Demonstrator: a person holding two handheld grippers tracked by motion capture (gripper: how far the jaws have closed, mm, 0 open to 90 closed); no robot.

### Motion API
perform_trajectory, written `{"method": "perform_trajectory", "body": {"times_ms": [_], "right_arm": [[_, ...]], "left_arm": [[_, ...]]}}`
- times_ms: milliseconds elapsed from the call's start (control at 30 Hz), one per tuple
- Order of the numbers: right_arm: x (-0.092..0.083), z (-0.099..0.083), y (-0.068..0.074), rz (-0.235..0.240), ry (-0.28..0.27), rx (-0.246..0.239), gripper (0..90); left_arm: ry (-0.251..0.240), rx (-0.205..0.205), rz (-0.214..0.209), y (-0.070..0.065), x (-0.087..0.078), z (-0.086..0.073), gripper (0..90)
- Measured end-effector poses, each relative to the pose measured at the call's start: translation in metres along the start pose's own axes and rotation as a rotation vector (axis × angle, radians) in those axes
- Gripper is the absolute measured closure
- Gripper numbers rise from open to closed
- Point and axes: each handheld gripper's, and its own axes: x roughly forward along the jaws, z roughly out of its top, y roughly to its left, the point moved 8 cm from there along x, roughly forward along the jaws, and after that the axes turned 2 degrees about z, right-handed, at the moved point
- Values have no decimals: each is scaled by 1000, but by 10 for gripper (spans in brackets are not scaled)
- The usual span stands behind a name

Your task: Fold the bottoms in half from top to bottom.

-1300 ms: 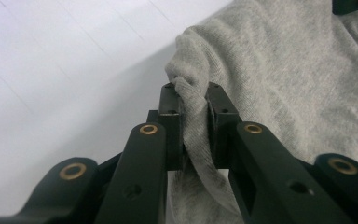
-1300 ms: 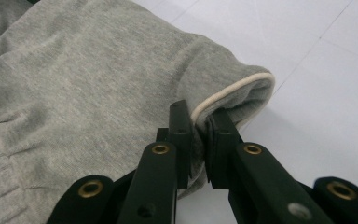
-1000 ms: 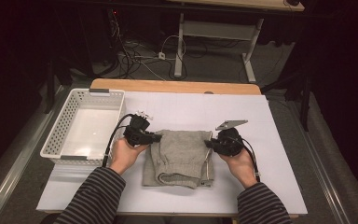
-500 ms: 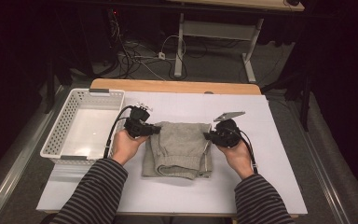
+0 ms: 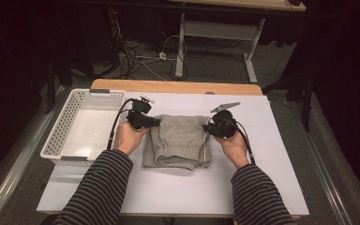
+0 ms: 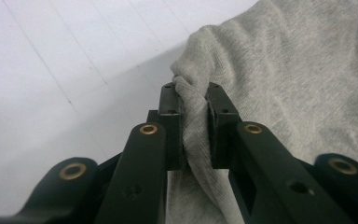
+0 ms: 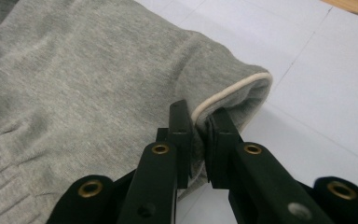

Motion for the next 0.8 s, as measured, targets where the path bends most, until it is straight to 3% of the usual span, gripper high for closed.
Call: {"method": "perform_trajectory", "body": {"times_ms": [433, 800], "right_arm": [[17, 17, -11, -27, 16, 10, 835], [30, 9, -17, -3, 38, 67, 815]], "left_arm": [[5, -54, 13, 16, 9, 10, 773], [27, -85, 6, 20, 22, 8, 765]]}}
